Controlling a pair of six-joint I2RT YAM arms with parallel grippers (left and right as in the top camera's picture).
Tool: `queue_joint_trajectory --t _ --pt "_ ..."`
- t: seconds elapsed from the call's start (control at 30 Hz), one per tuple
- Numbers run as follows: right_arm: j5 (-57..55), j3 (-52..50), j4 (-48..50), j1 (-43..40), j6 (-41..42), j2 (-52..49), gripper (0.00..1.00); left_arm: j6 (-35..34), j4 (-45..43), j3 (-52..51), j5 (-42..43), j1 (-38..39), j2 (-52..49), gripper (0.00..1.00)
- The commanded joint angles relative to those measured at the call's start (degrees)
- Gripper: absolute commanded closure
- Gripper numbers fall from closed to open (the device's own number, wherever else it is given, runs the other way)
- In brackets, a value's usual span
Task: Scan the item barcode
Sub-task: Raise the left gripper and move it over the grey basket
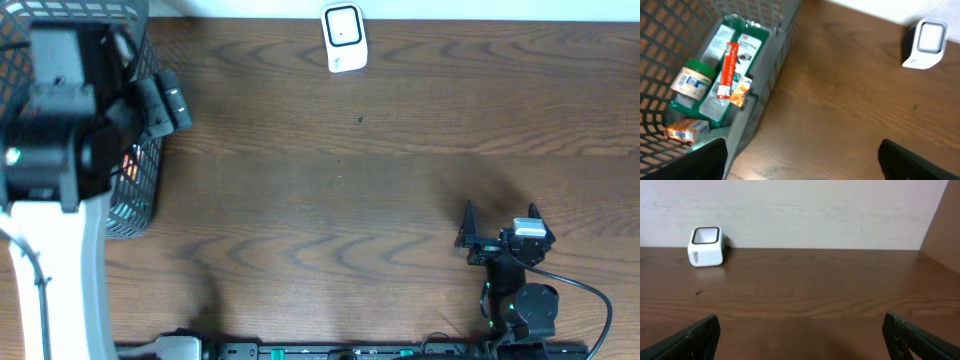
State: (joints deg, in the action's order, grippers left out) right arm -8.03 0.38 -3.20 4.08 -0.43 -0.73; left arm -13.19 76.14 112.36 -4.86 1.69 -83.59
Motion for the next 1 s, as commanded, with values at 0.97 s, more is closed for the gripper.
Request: queue_joint_trajectory --t 0.97 --pt "-0.7 -0.07 -0.09 -0.76 0.79 0.22 0.01 -4.7 -17.29 1.14 -2.16 -25.81 -3.3 0.02"
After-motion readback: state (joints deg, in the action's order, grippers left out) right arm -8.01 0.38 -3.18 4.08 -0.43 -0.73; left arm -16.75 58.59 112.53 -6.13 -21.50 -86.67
